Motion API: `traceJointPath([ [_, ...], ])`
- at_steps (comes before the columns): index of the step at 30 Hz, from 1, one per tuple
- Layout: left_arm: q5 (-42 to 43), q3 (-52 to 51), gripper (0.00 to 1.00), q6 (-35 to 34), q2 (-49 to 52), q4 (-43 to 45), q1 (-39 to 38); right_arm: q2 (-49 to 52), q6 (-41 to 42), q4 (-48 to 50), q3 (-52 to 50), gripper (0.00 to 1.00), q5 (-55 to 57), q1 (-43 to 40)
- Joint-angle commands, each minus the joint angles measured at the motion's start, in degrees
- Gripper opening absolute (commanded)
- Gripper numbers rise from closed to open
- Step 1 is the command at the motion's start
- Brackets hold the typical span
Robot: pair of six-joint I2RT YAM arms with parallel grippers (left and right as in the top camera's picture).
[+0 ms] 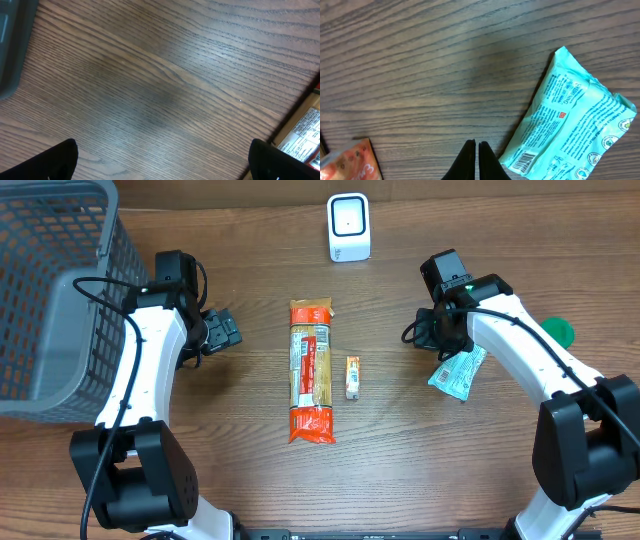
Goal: Scan the item barcode
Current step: 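Carry the teal pack to the right side and set it down, release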
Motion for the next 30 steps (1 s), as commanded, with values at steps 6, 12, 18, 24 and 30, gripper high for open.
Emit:
traceJointPath([
  [6,-0.5,0.4,1.0,0.7,-0.1,0.1,-0.1,-0.8,2.2,8.1,-10.1,0.06,1.3,0.1],
  [12,-0.5,0.5,1.0,0.7,-0.1,0.1,-0.1,-0.8,2.1,9.7,-14.0,0.04,7.4,-1.0],
  [18,-0.5,0.4,1.0,0.7,-0.1,0.1,-0.1,-0.8,-2.8,8.6,-14.0,0.05,8.1,-2.6],
  [24,-0.5,0.5,1.0,0.7,-0.1,0.1,-0.1,-0.8,-4.8,9.0,-14.0,0.07,8.1,-3.7],
  [30,-0.5,0.4,1.0,0.7,-0.1,0.1,-0.1,-0.8,-12.0,7.3,-14.0,0.07,12.5,-3.7],
])
